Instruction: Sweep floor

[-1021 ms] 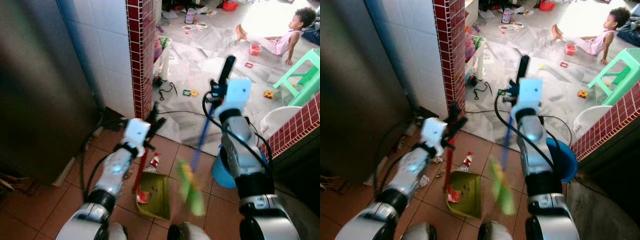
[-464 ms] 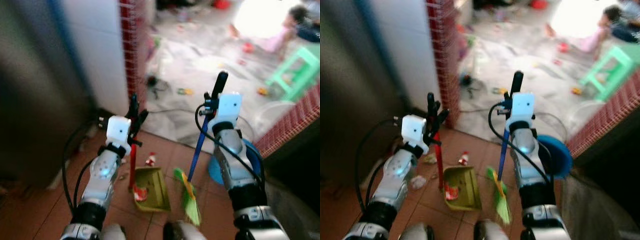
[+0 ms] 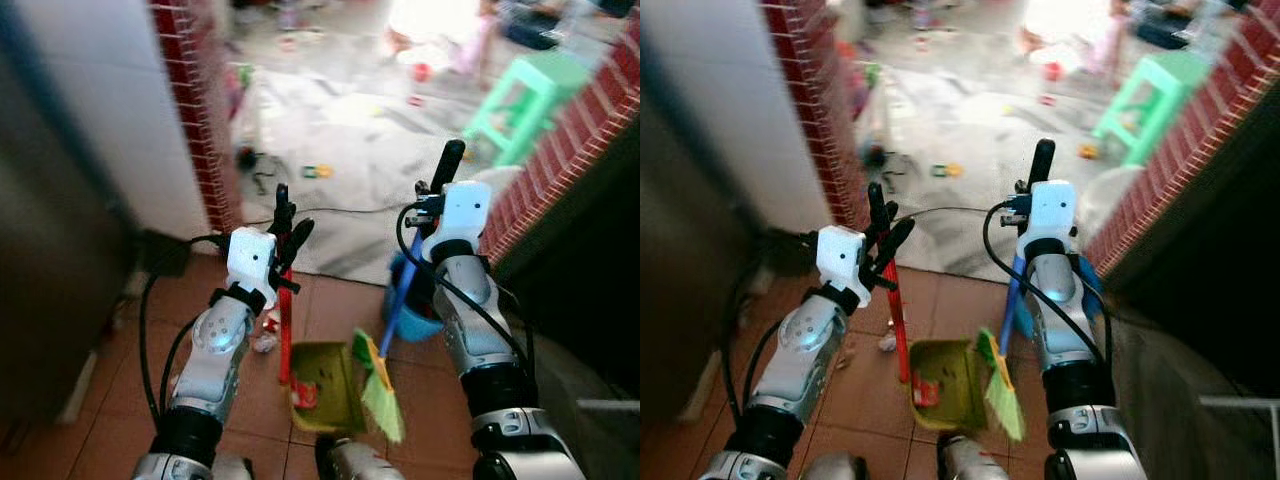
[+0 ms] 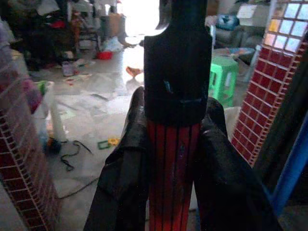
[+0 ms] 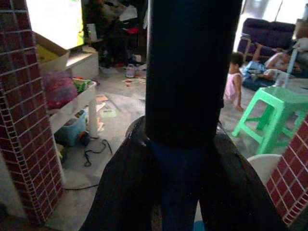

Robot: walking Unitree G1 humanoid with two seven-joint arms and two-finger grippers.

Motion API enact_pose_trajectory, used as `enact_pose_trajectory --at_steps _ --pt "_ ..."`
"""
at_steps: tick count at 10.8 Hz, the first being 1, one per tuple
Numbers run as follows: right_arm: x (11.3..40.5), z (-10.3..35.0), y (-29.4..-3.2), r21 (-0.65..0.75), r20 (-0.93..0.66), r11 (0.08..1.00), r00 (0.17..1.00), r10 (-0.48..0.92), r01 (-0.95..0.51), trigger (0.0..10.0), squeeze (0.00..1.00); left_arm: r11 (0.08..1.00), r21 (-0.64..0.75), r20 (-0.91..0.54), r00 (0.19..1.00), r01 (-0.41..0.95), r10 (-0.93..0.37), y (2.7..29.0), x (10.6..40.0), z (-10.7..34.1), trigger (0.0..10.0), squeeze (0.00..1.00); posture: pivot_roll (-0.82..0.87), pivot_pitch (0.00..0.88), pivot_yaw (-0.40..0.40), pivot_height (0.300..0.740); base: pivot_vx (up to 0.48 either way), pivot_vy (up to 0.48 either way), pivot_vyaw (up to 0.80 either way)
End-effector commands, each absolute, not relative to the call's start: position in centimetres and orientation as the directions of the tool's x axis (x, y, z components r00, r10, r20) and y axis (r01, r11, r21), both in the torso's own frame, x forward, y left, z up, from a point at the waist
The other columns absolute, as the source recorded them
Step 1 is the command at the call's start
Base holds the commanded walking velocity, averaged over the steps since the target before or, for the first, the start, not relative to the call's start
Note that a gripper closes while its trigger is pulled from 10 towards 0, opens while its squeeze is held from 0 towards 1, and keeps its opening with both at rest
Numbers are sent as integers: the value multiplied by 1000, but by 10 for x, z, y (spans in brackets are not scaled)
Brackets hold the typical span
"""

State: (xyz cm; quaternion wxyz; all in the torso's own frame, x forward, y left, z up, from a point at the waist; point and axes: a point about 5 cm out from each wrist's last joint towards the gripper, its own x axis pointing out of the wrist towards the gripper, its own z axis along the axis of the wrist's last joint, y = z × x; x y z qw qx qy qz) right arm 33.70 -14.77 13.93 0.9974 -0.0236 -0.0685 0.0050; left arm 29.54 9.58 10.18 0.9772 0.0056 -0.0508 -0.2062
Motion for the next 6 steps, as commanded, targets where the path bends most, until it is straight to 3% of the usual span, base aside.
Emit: enact_pose_trajectory --at_steps 1,6 --pt "338 140 -152 -57 130 998 991 -8 15 10000 0 915 25 132 906 403 -403 96 296 112 10000 0 -7 47 -51 740 0 0 -800" --pt "340 134 -156 -59 95 997 994 -46 52 10000 0 896 -4 91 893 443 -441 93 290 113 10000 0 -6 57 -50 740 0 0 -800"
